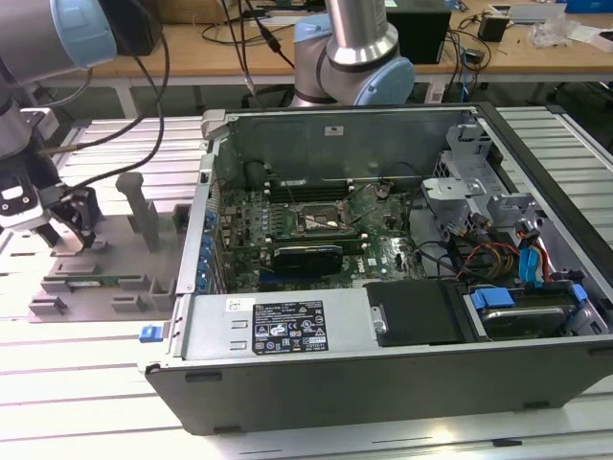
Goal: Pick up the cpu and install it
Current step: 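Pick up the cpu and move it towards the insertion slot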
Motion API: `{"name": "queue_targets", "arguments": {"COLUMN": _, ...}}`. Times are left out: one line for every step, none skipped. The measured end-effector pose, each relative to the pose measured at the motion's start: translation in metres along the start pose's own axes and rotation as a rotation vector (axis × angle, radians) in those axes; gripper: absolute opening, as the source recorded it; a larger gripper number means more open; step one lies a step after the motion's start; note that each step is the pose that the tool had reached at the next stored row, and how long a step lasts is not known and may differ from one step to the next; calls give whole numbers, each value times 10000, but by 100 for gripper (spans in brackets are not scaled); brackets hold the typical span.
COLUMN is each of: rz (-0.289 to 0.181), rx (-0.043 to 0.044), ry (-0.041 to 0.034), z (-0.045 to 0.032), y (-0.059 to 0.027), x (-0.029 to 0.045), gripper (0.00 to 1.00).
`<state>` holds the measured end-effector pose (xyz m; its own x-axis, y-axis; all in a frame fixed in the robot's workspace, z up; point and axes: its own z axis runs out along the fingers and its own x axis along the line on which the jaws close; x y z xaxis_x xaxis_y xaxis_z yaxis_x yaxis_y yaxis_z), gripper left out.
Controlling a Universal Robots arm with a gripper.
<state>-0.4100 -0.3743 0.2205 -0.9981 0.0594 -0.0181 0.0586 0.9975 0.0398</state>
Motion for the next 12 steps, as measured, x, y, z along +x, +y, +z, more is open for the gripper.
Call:
{"name": "queue_targets", "arguments": {"rz": 1, "rx": 0, "ry": 0, "z": -18, "y": 2, "x": 0, "gripper": 55}}
{"name": "queue_targets", "arguments": {"rz": 1, "rx": 0, "ry": -1, "z": -61, "y": 5, "x": 0, "gripper": 55}}
{"name": "queue_targets", "arguments": {"rz": 1, "rx": 0, "ry": 0, "z": -102, "y": 8, "x": -1, "gripper": 55}}
{"name": "queue_targets", "arguments": {"rz": 2, "rx": -1, "ry": -1, "z": -141, "y": 11, "x": -2, "gripper": 55}}
{"name": "queue_targets", "arguments": {"rz": 2, "rx": 0, "ry": 0, "z": -181, "y": 14, "x": -2, "gripper": 55}}
{"name": "queue_targets", "arguments": {"rz": 2, "rx": 0, "ry": 0, "z": -221, "y": 17, "x": -2, "gripper": 55}}
{"name": "queue_targets", "arguments": {"rz": 2, "rx": 0, "ry": 0, "z": -266, "y": 20, "x": -3, "gripper": 55}}
{"name": "queue_targets", "arguments": {"rz": 2, "rx": 0, "ry": 0, "z": -302, "y": 23, "x": -4, "gripper": 55}}
{"name": "queue_targets", "arguments": {"rz": 1, "rx": 0, "ry": 0, "z": -328, "y": 25, "x": -4, "gripper": 55}}
{"name": "queue_targets", "arguments": {"rz": 1, "rx": 0, "ry": 0, "z": -379, "y": 29, "x": -6, "gripper": 55}}
{"name": "queue_targets", "arguments": {"rz": 1, "rx": 1, "ry": 0, "z": -400, "y": 30, "x": -6, "gripper": 55}}
{"name": "queue_targets", "arguments": {"rz": 2, "rx": 0, "ry": 0, "z": -439, "y": 33, "x": -6, "gripper": 55}}
